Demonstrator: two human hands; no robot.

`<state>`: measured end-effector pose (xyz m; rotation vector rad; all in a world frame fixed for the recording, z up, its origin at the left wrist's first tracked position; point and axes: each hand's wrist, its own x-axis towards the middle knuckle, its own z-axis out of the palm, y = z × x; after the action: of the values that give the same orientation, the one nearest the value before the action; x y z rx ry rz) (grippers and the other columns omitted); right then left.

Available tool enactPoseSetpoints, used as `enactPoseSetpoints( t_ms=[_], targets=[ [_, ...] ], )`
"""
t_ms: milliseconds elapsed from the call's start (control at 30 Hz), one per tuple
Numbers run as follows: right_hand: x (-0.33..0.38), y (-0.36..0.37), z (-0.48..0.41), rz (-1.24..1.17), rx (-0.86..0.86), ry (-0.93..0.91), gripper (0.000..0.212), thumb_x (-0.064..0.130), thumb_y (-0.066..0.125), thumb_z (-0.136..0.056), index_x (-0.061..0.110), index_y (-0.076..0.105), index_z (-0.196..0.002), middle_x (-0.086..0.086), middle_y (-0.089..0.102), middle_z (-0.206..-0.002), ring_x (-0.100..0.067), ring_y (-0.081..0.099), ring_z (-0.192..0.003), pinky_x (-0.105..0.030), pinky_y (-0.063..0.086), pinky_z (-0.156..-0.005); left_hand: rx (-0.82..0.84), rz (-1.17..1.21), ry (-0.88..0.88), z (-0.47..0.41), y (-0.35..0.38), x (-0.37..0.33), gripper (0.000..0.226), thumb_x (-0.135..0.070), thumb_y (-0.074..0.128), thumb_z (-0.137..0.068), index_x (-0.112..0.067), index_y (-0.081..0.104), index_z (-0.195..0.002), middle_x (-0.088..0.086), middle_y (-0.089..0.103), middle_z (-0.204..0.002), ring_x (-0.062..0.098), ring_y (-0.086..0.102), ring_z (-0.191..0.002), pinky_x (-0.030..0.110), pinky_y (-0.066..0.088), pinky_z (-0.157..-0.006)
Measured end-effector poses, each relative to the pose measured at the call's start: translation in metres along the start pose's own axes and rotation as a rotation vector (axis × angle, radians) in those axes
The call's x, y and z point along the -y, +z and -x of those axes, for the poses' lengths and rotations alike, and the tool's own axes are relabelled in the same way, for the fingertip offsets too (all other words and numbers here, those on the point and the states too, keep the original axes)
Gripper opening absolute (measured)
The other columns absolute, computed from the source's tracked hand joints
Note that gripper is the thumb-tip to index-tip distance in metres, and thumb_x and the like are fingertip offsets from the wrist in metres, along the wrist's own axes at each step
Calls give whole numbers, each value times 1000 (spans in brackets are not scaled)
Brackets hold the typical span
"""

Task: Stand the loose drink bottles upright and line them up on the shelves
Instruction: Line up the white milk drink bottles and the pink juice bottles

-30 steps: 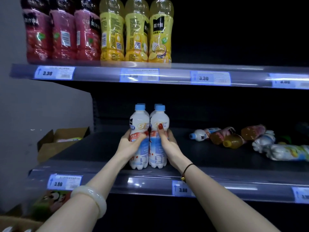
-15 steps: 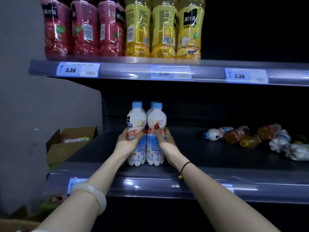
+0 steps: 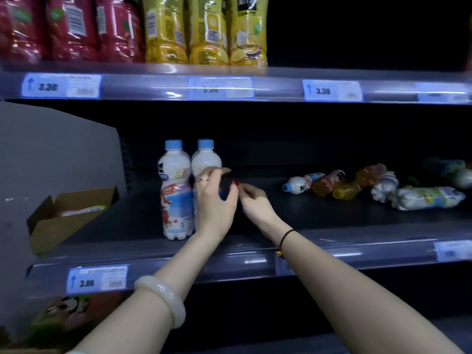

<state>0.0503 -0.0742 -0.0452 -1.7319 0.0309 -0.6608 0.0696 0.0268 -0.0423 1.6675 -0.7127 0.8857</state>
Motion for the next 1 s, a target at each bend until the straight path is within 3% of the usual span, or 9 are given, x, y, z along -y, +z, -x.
enactPoseSetpoints(
  t_ms=[133,200,333,467,600,700,800,900,1000],
  targets=[
    [-8,-60,-6,113,-49,-57,24,4,50,-96,-3,61,-117,-8,63,-107,-11,56,-97,0,42,-73,115,39,-6,1,49,-19,35,-15,55,-84,-10,63,-118,8,61,-119,24,53,-116,31,37,-104],
    [-16,-100,-11,170,-80,-45,29,0,52,-94,-2,57,-123,-6,61,-110,-11,54,-101,4,40,-71,151,81,-35,3,78,-30,39,-6,58,-85,-8,59,-124,10,58,-126,24,51,-120,25,34,-106],
    [-34,-185,-25,339,-107,-35,34,0,52,-93,0,55,-126,-10,59,-118,-16,55,-106,-1,40,-78,235,194,-152,14,156,-57,47,-4,62,-85,-9,53,-131,12,56,-130,25,52,-121,35,39,-107],
    [-45,-277,-35,460,-101,-15,38,-8,48,-89,-2,56,-125,-15,60,-119,-24,56,-113,-12,40,-90,380,319,-272,23,245,-101,48,3,60,-84,-8,52,-131,11,60,-123,20,57,-109,12,41,-87],
    [-58,-367,-45,897,-117,133,43,14,55,-82,16,53,-125,-14,59,-126,-35,52,-119,-38,44,-99,543,339,-278,28,326,-131,47,5,61,-82,-5,54,-127,11,61,-119,20,58,-109,15,44,-89],
    [-66,-415,-45,1230,-12,293,50,30,55,-83,22,44,-131,-10,42,-141,-34,32,-133,-41,31,-109,627,331,-307,30,373,-142,41,7,59,-82,-2,56,-122,18,63,-114,26,61,-103,16,45,-78],
    [-73,-442,-47,1158,119,240,49,34,55,-84,21,47,-131,-9,45,-136,-31,36,-127,-35,33,-100,788,287,-265,31,401,-155,22,4,59,-83,-5,65,-102,12,65,-96,18,59,-90,20,46,-74],
    [-69,-462,-52,756,-105,203,34,32,51,-81,16,65,-108,-11,65,-112,-31,57,-111,-35,46,-91,727,180,-229,29,421,-161,15,-4,56,-83,-1,70,-88,12,69,-86,20,61,-83,30,48,-75],
    [-65,-486,-52,980,-442,203,46,50,45,-88,11,63,-103,-13,65,-108,-34,61,-103,-34,46,-77,685,37,-205,19,437,-163,17,-13,55,-84,-10,69,-93,8,70,-92,23,65,-88,32,50,-80]
  ],
)
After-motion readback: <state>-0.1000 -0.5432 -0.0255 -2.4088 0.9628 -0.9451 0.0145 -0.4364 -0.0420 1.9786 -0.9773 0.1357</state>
